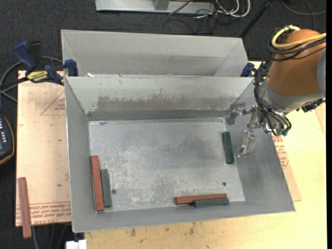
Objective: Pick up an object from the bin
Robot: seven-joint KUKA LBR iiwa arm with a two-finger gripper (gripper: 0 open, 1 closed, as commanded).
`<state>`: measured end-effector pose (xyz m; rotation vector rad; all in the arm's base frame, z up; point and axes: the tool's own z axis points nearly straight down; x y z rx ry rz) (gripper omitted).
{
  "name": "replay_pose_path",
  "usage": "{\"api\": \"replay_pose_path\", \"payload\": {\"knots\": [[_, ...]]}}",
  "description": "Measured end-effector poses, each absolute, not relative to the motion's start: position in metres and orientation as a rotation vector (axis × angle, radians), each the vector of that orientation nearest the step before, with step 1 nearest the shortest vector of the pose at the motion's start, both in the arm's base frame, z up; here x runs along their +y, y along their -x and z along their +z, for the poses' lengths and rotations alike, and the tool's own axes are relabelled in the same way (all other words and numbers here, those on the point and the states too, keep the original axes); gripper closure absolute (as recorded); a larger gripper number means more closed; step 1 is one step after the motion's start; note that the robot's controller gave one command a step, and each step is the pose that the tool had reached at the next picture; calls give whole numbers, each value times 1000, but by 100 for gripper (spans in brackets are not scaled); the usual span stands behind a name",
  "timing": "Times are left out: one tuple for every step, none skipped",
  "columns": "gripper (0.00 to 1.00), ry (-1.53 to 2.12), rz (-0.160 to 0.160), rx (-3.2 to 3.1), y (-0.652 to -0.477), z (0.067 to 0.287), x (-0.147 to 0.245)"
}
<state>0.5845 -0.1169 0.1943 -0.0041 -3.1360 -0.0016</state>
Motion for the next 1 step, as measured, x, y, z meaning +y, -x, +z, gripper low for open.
{"api": "replay_pose_path", "payload": {"knots": [[0,-587,-3,-3085,-584,92,-134]]}}
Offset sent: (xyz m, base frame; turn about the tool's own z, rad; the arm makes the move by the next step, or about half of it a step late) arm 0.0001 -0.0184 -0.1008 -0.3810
